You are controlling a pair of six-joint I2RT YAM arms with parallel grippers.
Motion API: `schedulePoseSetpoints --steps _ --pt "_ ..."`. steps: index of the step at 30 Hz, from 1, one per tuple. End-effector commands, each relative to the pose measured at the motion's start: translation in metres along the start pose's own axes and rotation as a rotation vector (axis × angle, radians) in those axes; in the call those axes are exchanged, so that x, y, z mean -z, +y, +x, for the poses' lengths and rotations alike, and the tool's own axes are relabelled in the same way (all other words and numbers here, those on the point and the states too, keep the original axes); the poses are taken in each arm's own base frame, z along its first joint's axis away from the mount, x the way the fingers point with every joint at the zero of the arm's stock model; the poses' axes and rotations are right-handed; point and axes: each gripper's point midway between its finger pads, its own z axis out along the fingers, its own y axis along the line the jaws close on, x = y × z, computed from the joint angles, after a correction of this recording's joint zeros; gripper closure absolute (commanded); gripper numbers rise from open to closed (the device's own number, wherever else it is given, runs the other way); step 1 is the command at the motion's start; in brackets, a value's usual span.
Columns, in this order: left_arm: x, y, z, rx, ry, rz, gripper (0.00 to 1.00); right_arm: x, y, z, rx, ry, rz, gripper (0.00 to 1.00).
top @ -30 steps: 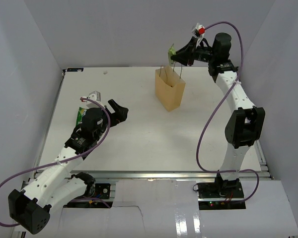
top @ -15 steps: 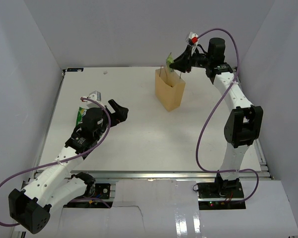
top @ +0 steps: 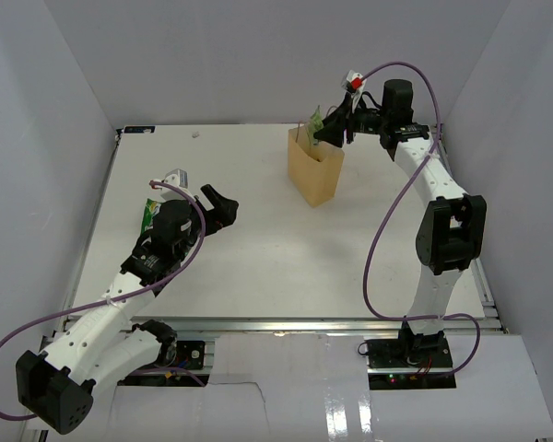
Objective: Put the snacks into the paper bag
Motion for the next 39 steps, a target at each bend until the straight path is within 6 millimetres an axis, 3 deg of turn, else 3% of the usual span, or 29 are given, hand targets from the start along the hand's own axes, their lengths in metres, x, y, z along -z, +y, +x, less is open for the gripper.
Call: schedulePoseSetpoints --steps 1,7,14,17,21,22,24,25,28,29,30,31,35,36,39 --pt "0.003 -0.008 -0.015 0.005 -0.034 0.016 0.02 0.002 0.006 -0.014 0.052 -0.02 -0.001 0.45" --pt "0.002 -0.01 -0.014 0.004 -0.028 0.019 0.02 0.003 0.011 -0.017 0.057 -0.024 -0.006 0.35" --pt "0.002 -0.011 -0.015 0.007 -0.03 0.024 0.02 0.005 0.012 -0.02 0.063 -0.028 -0.008 0.34" --pt "0.001 -0.011 -0.015 0.006 -0.027 0.022 0.02 0.007 0.016 -0.027 0.074 -0.038 -0.017 0.34" --pt "-0.001 -0.007 -0.013 0.035 -0.02 -0.008 0.02 0.015 0.034 -0.052 0.107 -0.064 -0.055 0.34" --pt "-0.002 0.002 -0.009 0.045 -0.005 -0.058 0.02 0.021 0.039 -0.064 0.131 -0.07 -0.05 0.34" --pt "-0.009 0.01 -0.004 0.09 0.025 -0.134 0.02 0.029 0.045 -0.065 0.112 -0.046 -0.027 0.34" --pt "-0.011 0.026 0.001 0.101 0.06 -0.207 0.02 0.037 0.049 -0.072 0.145 -0.041 -0.009 0.34" --pt "-0.027 0.066 0.013 0.251 0.19 -0.332 0.02 0.057 0.058 -0.053 0.137 0.027 0.042 0.32" --pt "-0.031 0.078 0.014 0.303 0.21 -0.353 0.04 0.061 0.06 -0.03 0.093 0.067 0.054 0.31" --pt "-0.036 0.09 0.018 0.355 0.228 -0.384 0.04 0.074 0.065 -0.024 0.08 0.083 0.071 0.3" --pt "-0.037 0.11 0.013 0.405 0.205 -0.428 0.04 0.081 0.068 -0.014 0.06 0.101 0.079 0.29" --pt "-0.041 0.151 0.0 0.539 0.124 -0.541 0.04 0.112 0.084 0.047 -0.03 0.196 0.118 0.26" --pt "-0.041 0.159 0.001 0.577 0.115 -0.578 0.04 0.122 0.09 0.067 -0.05 0.22 0.128 0.25" --pt "-0.038 0.196 0.011 0.746 0.1 -0.72 0.04 0.133 0.104 0.094 -0.09 0.257 0.134 0.25"
